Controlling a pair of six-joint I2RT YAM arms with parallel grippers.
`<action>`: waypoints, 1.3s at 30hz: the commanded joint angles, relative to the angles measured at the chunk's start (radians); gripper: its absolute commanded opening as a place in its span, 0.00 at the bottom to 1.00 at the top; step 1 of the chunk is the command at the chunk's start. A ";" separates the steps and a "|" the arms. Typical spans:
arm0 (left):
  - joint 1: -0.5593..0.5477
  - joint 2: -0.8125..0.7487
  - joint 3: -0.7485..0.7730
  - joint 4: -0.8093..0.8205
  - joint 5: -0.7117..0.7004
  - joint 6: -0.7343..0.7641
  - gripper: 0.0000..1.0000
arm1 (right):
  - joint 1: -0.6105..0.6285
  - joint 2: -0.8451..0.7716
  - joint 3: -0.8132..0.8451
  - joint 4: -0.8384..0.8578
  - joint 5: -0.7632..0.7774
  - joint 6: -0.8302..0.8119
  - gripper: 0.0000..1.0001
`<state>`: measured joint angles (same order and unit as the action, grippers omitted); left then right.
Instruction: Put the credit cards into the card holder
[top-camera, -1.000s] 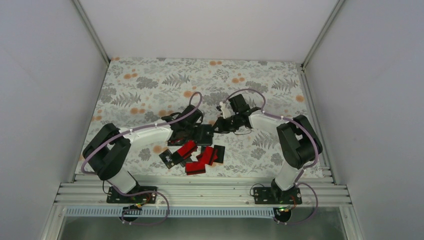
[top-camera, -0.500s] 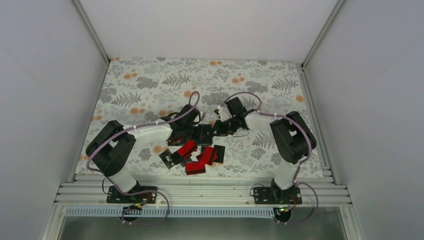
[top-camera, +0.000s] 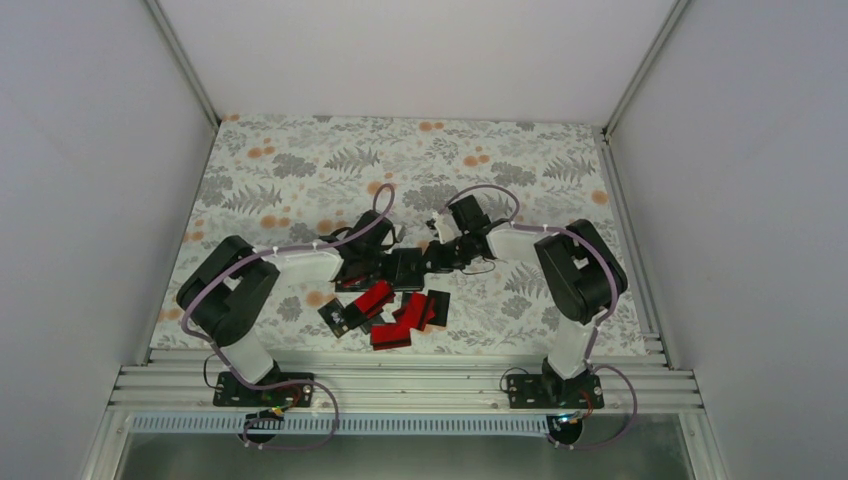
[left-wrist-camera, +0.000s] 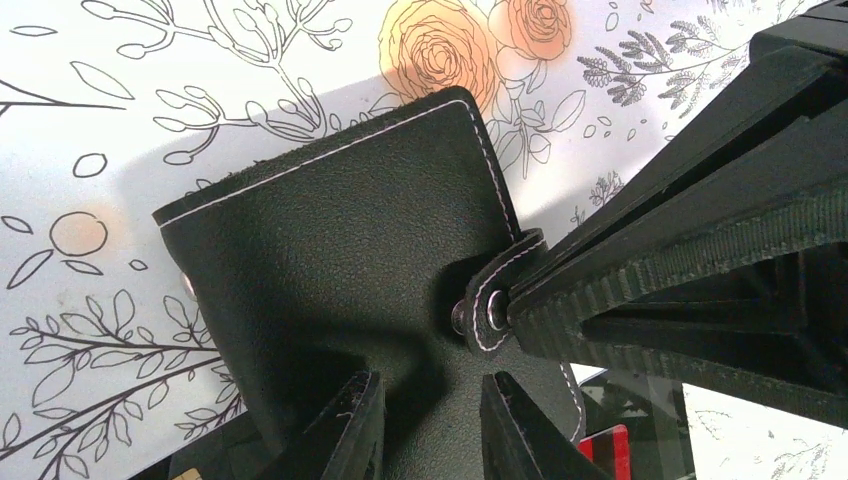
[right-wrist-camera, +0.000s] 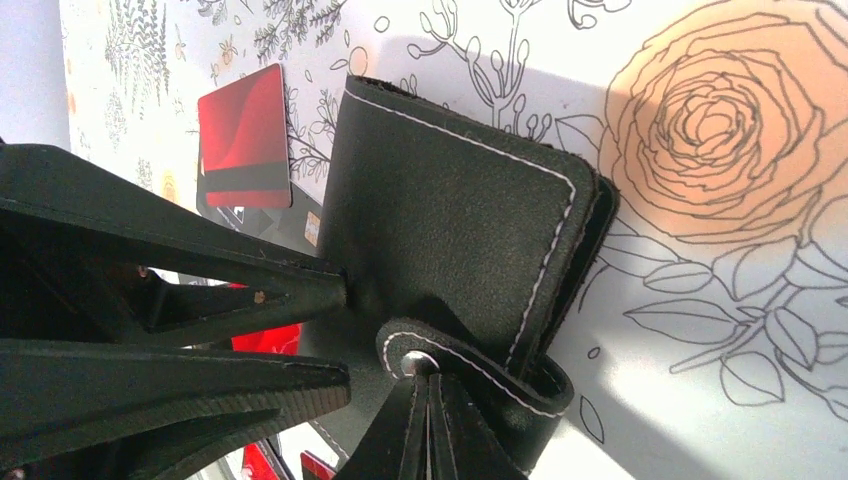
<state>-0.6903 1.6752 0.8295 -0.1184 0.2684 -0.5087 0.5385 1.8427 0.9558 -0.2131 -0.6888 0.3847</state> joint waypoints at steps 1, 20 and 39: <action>0.011 0.026 -0.022 0.055 0.031 -0.003 0.26 | 0.019 0.037 0.030 0.008 -0.004 -0.004 0.05; 0.048 0.067 -0.036 0.123 0.094 -0.018 0.20 | 0.028 0.071 0.062 -0.029 0.009 -0.017 0.05; 0.051 0.107 -0.039 0.139 0.113 -0.014 0.19 | 0.092 0.180 0.225 -0.260 0.207 -0.050 0.04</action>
<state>-0.6312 1.7241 0.8135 -0.0193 0.3832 -0.5282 0.5636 1.9335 1.1522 -0.4145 -0.6113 0.3592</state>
